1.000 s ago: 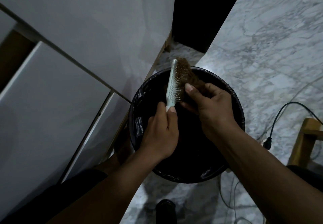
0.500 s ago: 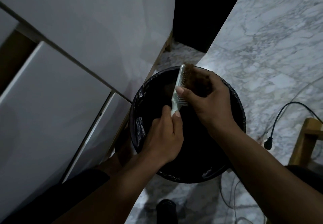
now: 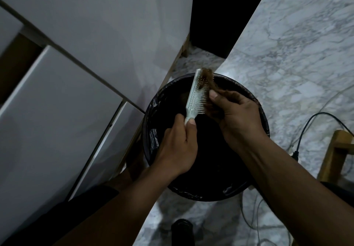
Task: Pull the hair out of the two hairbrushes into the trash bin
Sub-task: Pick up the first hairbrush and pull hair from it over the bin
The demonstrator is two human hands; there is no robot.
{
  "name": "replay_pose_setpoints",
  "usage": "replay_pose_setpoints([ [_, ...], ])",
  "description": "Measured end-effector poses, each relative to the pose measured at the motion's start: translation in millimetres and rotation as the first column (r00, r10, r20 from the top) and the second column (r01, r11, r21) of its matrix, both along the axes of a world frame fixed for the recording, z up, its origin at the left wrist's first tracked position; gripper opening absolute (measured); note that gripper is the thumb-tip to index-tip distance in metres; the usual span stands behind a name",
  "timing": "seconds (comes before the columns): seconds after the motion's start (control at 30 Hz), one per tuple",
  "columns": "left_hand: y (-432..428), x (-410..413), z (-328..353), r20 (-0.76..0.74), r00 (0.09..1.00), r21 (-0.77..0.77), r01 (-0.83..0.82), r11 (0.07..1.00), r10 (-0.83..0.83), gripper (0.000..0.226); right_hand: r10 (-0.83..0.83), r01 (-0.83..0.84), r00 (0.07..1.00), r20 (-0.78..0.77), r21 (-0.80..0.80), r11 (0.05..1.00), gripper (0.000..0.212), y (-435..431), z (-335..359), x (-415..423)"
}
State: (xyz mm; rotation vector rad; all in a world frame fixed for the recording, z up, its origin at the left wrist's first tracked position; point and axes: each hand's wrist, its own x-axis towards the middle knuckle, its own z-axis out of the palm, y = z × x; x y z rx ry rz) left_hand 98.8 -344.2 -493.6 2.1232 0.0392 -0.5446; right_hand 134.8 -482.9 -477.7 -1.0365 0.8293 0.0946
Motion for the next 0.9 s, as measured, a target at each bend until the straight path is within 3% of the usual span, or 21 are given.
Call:
replay_pose_setpoints([
  [0.1, 0, -3, -3, -0.056, 0.998, 0.012, -0.005, 1.000, 0.005, 0.030, 0.055, -0.055, 0.997, -0.055, 0.002, 0.998, 0.006, -2, 1, 0],
  [0.17, 0, -5, -5, -0.085, 0.996, 0.050, 0.001, 0.999, 0.003, 0.030, 0.149, -0.159, 0.983, -0.108, -0.092, 0.983, 0.004, -6, 6, 1],
  [0.37, 16, 13, -16, -0.175, 0.972, 0.157, -0.132, 0.979, 0.159, 0.037, 0.403, -0.454, 0.879, -0.254, -0.191, 0.870, 0.010, -29, 32, 1],
  [0.5, 13, 12, -16, -0.132, 0.984, 0.154, -0.100, 0.983, 0.121, 0.033, 0.573, -0.722, 0.686, -0.449, -0.326, 0.610, 0.028, -40, 36, 0],
  [0.6, 11, 11, -15, -0.131, 0.986, 0.160, -0.078, 0.984, 0.100, 0.031, 0.631, -0.835, 0.549, -0.548, -0.378, 0.399, 0.041, -38, 31, 0],
  [0.67, 12, 10, -15, -0.129, 0.988, 0.155, -0.064, 0.986, 0.084, 0.031, 0.655, -0.892, 0.438, -0.616, -0.386, 0.233, 0.058, -38, 28, -1],
  [0.7, 11, 10, -14, -0.127, 0.989, 0.150, -0.052, 0.987, 0.071, 0.030, 0.655, -0.901, 0.413, -0.633, -0.387, 0.195, 0.069, -37, 25, -1],
  [0.77, 11, 9, -11, -0.122, 0.992, 0.130, -0.026, 0.991, 0.041, 0.030, 0.654, -0.877, 0.456, -0.603, -0.428, 0.218, 0.080, -35, 21, -1],
  [0.8, 11, 9, -10, -0.116, 0.993, 0.115, -0.011, 0.993, 0.025, 0.030, 0.648, -0.836, 0.534, -0.543, -0.457, 0.305, 0.077, -32, 18, -1],
  [0.9, 7, 6, -9, -0.120, 0.992, 0.038, 0.028, 0.999, -0.023, 0.029, 0.495, -0.588, 0.806, -0.323, -0.346, 0.731, 0.062, -22, 9, 1],
])
